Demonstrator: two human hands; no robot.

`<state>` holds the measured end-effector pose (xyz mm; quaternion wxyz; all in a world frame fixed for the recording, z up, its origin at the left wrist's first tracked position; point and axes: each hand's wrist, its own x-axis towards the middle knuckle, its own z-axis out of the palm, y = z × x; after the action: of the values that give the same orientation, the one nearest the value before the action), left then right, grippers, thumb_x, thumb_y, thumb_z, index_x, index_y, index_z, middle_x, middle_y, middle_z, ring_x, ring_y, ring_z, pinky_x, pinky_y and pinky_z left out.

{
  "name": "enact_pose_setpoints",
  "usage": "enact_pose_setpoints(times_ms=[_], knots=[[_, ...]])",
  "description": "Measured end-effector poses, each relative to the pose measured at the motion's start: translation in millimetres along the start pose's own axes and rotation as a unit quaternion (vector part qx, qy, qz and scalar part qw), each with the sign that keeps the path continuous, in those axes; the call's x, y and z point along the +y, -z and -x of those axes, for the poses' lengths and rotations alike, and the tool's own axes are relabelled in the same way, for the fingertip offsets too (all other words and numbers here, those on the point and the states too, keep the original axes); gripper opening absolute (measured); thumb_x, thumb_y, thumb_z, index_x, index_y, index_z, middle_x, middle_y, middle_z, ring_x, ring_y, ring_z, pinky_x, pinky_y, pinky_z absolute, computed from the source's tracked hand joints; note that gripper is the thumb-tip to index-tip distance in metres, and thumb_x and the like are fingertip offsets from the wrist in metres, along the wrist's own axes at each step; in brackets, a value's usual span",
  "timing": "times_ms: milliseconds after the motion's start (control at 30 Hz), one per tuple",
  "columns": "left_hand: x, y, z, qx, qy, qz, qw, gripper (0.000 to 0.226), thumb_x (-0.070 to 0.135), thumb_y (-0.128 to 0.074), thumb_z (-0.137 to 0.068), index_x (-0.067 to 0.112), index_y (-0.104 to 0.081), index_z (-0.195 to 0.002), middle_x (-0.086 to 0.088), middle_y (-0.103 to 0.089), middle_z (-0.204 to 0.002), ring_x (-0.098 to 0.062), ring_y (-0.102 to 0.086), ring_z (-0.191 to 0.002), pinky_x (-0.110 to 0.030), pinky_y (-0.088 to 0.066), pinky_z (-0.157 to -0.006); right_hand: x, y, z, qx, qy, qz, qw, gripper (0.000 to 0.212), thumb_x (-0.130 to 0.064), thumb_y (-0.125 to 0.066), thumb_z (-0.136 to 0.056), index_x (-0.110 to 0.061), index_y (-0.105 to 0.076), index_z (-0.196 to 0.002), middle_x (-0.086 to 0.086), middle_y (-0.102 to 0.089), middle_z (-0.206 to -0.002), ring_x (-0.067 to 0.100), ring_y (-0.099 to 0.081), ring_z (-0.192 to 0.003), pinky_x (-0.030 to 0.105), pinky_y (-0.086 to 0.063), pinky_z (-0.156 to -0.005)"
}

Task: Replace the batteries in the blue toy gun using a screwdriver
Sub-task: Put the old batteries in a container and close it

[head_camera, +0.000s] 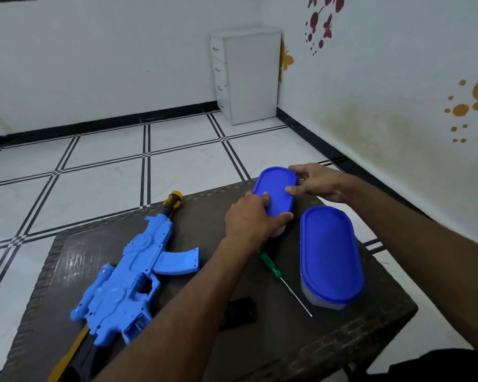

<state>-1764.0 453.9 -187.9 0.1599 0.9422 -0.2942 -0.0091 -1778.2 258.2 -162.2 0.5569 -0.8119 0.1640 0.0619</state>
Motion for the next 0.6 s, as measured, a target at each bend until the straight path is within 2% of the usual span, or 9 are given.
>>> enact_pose_setpoints(times_ms=[167,233,333,433,467,600], knots=[[0.7,3.6,1.0,0.004,0.009,0.010,1.000,0.070,0.071,-0.058,-0.078,0.020,-0.059,-0.126,-0.005,-0.060,-0.115,-0.022,-0.061,-0.093,-0.035,-0.052,-0.076,-0.7,-7.2,8.2,0.040,0.029,0.087,0.995,0.055,-0.003,-0.071,-0.088,-0.003,-0.050,-0.138,0.010,-0.061,-0.127,0.024,-0.057,-0.118,0.029,-0.047,-0.095],[2.1,5.6,4.2,0.002,0.012,0.012,1.000,0.070,0.070,-0.058,-0.079,0.020,-0.058,-0.127,-0.005,-0.059,-0.118,-0.023,-0.060,-0.095,-0.035,-0.051,-0.076,-7.0,-8.0,7.1,0.062,0.027,0.161,0.985,0.051,-0.010,-0.072,-0.087,-0.002,-0.053,-0.134,0.013,-0.061,-0.127,0.026,-0.056,-0.120,0.032,-0.046,-0.098],[4.1,9.9,4.5,-0.017,0.004,0.000,1.000,0.072,0.072,-0.055,-0.080,0.021,-0.055,-0.130,-0.007,-0.055,-0.124,-0.025,-0.059,-0.099,-0.035,-0.049,-0.077,-25.9,-7.9,-1.7,0.046,-0.007,0.342,0.939,0.059,-0.028,-0.075,-0.085,-0.004,-0.052,-0.134,0.016,-0.056,-0.136,0.031,-0.055,-0.122,0.042,-0.044,-0.105],[3.6,11.5,2.7,-0.031,-0.001,-0.014,0.999,0.071,0.071,-0.053,-0.081,0.020,-0.055,-0.130,-0.008,-0.055,-0.123,-0.025,-0.058,-0.101,-0.034,-0.048,-0.075,-46.4,-17.3,-7.5,-0.003,-0.007,0.450,0.893,0.089,-0.023,-0.072,-0.088,-0.007,-0.016,-0.155,0.012,-0.019,-0.162,0.030,-0.030,-0.145,0.039,-0.030,-0.116],[3.3,11.2,2.8,-0.030,-0.003,-0.012,0.999,0.070,0.070,-0.053,-0.082,0.020,-0.055,-0.130,-0.009,-0.055,-0.124,-0.025,-0.059,-0.101,-0.033,-0.047,-0.074,-51.4,-21.4,-7.4,-0.026,0.005,0.475,0.880,0.087,-0.018,-0.069,-0.090,-0.008,-0.013,-0.156,0.011,-0.014,-0.163,0.030,-0.028,-0.146,0.040,-0.030,-0.116],[0.5,8.8,3.0,-0.040,-0.005,-0.004,0.999,0.065,0.069,-0.050,-0.085,0.020,-0.055,-0.128,-0.012,-0.048,-0.134,-0.025,-0.058,-0.100,-0.032,-0.044,-0.070,-60.3,-31.3,-7.5,-0.085,0.004,0.561,0.823,0.063,-0.009,-0.055,-0.092,-0.008,-0.031,-0.150,0.010,-0.020,-0.161,0.031,-0.042,-0.133,0.042,-0.039,-0.107]])
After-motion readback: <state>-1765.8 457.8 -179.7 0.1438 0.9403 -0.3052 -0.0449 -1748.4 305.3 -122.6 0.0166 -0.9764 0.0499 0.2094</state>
